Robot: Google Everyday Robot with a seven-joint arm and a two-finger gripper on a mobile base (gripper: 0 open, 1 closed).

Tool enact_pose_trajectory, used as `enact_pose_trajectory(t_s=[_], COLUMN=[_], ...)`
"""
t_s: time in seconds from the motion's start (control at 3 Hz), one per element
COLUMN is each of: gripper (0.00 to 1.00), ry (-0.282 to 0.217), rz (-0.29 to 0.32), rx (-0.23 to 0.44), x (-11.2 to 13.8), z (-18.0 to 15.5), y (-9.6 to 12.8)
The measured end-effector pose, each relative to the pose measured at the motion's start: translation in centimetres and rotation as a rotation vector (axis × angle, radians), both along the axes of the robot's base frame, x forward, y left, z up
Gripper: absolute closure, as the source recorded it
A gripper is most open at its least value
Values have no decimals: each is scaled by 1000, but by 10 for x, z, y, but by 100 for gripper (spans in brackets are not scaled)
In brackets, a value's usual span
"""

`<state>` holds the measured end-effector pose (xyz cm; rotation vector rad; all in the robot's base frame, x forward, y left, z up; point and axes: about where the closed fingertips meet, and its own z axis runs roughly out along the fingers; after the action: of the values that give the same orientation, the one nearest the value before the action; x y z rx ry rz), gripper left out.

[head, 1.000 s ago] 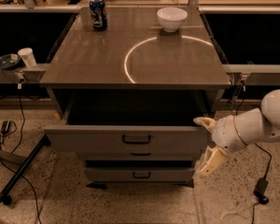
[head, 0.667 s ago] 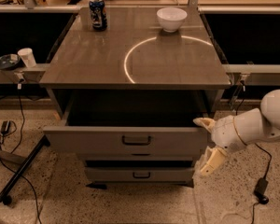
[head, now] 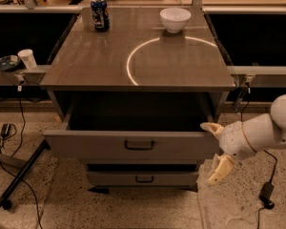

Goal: Open top drawer

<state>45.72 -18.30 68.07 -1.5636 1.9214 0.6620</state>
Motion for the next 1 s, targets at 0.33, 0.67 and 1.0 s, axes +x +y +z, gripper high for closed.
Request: enact_pose_trajectory(t_s=[0.33, 0.67, 1.0], gripper=[0, 0, 0], ry=[4, -3, -4], rz=[3, -28, -28], rx=[2, 1, 1], x=[-14, -37, -37], z=[2, 3, 3], y=[-2, -11, -11])
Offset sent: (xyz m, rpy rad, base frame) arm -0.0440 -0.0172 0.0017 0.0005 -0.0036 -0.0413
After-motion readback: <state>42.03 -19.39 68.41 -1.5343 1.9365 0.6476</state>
